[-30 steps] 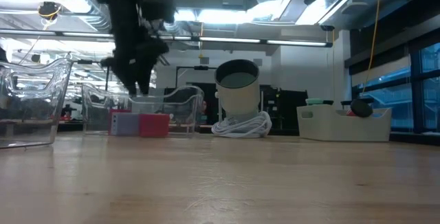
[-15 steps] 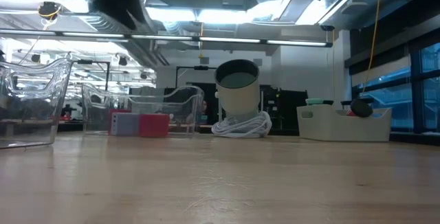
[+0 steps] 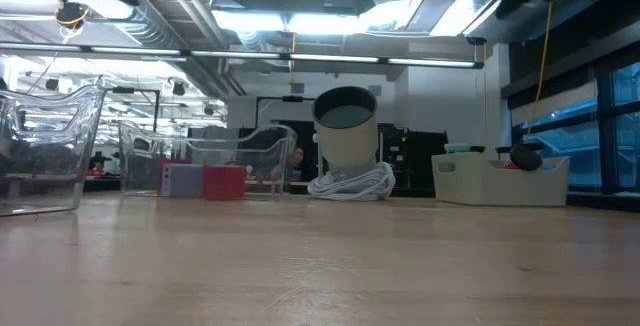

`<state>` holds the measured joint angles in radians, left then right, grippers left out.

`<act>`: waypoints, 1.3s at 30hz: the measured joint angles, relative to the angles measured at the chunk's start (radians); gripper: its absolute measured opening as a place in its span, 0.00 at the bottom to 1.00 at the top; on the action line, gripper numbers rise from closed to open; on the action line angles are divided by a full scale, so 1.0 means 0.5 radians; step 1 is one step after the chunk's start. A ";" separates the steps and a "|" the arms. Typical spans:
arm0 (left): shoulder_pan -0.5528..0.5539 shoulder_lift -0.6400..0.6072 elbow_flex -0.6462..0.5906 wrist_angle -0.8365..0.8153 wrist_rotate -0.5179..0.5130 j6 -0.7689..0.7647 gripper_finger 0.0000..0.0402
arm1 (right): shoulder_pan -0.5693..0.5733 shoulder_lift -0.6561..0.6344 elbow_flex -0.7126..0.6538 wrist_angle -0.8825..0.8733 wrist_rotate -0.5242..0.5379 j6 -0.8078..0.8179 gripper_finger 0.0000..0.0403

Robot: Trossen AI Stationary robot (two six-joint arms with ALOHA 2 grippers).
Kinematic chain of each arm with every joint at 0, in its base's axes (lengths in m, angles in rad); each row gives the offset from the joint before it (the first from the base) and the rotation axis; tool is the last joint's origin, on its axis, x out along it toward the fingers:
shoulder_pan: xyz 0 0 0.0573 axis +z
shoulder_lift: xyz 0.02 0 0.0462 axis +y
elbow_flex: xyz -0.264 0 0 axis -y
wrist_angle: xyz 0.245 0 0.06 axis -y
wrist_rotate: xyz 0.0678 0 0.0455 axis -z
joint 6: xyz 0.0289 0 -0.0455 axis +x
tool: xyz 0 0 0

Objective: Pick & Place Office items
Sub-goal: Return to Home Position

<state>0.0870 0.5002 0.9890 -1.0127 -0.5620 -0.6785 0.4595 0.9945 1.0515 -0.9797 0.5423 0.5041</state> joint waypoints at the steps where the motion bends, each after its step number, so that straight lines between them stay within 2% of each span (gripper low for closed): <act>1: -0.009 -0.061 -0.042 0.000 0.000 -0.026 0.46 | 0.000 -0.060 -0.076 0.059 0.000 0.017 0.89; 9: -0.018 -0.460 -0.419 0.112 0.008 -0.118 0.42 | 0.000 -0.429 -0.658 0.539 0.000 0.040 0.89; 13: -0.018 -0.610 -0.639 0.343 0.038 -0.069 0.39 | 0.000 -0.559 -0.893 0.731 0.012 0.040 0.89; 17: -0.018 -0.712 -0.866 0.696 0.173 0.021 0.36 | 0.000 -0.670 -1.091 0.884 0.057 0.078 0.89; 22: -0.018 -0.761 -1.131 1.117 0.343 0.144 0.33 | 0.000 -0.795 -1.298 1.058 0.086 0.127 0.89; 39: -0.018 -0.759 -1.808 2.169 0.489 0.207 0.31 | 0.000 -0.994 -1.813 1.577 0.159 0.182 0.89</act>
<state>0.0780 0.1207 0.0852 0.0719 -0.3176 -0.5750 0.4595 0.4976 0.1450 -0.1913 0.6218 0.5949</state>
